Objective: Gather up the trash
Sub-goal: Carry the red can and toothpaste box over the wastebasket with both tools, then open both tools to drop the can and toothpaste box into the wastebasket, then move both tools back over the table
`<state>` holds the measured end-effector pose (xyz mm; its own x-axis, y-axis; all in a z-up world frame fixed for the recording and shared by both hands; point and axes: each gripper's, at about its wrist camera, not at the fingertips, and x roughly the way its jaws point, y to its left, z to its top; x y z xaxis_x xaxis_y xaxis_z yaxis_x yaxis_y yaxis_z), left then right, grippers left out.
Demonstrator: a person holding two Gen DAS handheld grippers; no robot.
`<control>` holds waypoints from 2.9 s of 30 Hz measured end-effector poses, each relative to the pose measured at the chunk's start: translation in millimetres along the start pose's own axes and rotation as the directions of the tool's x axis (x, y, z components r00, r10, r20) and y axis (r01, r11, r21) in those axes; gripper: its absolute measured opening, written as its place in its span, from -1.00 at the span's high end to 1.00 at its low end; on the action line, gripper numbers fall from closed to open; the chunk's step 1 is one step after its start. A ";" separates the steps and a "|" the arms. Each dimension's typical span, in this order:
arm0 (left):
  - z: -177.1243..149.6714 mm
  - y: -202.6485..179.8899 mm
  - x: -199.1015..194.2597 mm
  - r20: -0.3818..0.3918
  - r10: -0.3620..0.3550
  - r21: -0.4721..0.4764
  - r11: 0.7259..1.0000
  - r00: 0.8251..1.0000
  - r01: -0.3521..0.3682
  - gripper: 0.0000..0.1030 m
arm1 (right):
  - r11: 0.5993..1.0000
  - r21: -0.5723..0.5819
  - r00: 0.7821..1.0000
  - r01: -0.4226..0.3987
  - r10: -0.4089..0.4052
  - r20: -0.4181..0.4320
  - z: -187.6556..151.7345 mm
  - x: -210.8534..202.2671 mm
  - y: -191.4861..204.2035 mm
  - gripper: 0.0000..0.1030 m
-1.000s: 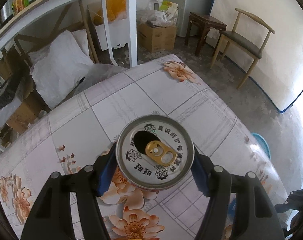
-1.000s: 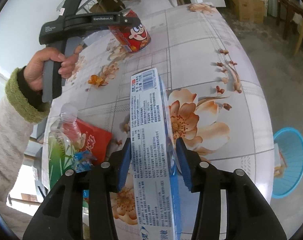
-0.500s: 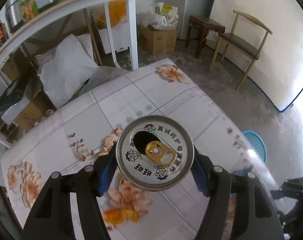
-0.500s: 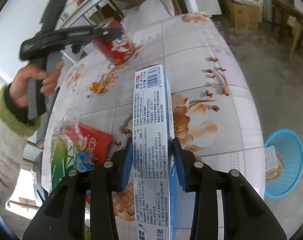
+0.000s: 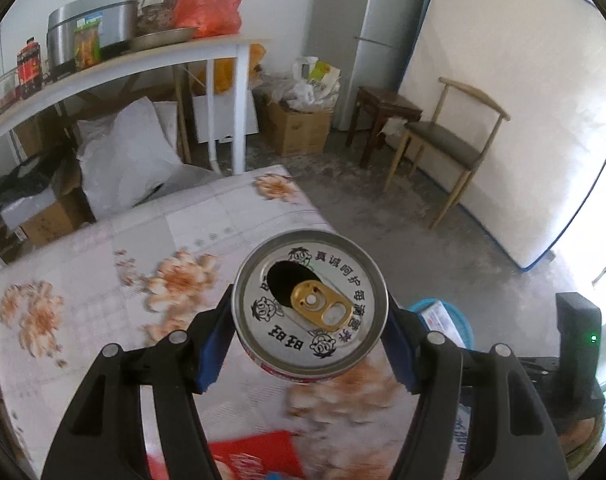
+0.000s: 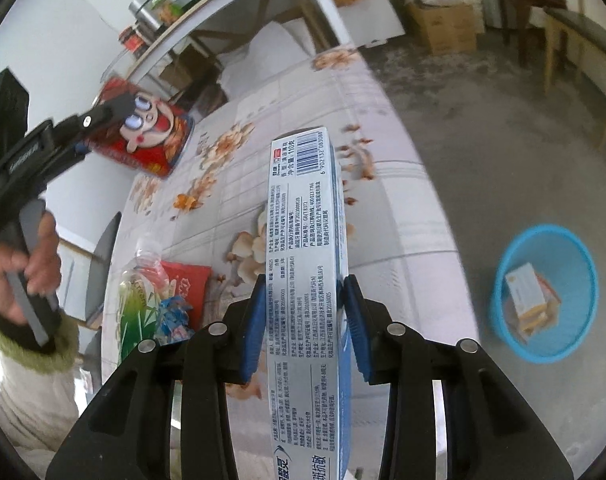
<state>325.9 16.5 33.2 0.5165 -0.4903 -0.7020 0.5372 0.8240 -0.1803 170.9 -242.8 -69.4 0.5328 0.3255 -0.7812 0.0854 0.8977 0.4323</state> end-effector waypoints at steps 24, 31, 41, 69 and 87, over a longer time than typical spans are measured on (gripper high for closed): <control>-32.6 -236.9 108.7 -0.282 -0.257 0.168 0.935 0.924 0.311 -0.25 | 0.867 0.485 0.978 0.111 -0.181 0.101 -80.7 -89.6 -187.6 0.32; -45.9 -279.6 187.0 -0.432 -0.231 0.164 0.931 0.872 0.327 -0.26 | 0.785 0.611 0.992 0.101 -0.127 -0.001 -81.6 -37.7 -253.5 0.32; -32.9 -276.8 240.6 -0.459 -0.201 0.084 0.960 0.865 0.268 -0.35 | 0.741 0.661 0.992 0.116 -0.123 -0.037 -48.3 10.5 -319.7 0.11; -96.5 -83.9 -44.3 -0.113 -0.059 -0.006 0.998 0.992 0.058 -0.65 | 0.964 0.264 0.990 -0.004 -0.033 0.134 -68.2 -74.4 -110.9 -0.40; -210.0 61.7 -122.1 -0.067 0.106 -0.375 0.919 0.992 -0.124 -0.69 | 0.926 -0.332 0.977 -0.178 0.125 -0.175 -30.6 69.9 123.8 -0.13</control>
<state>156.0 186.9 -36.9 0.5247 -0.3796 -0.7620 0.1797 0.9243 -0.3368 193.0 -99.8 -84.3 0.3838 0.4824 -0.7874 -0.2952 0.8720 0.3904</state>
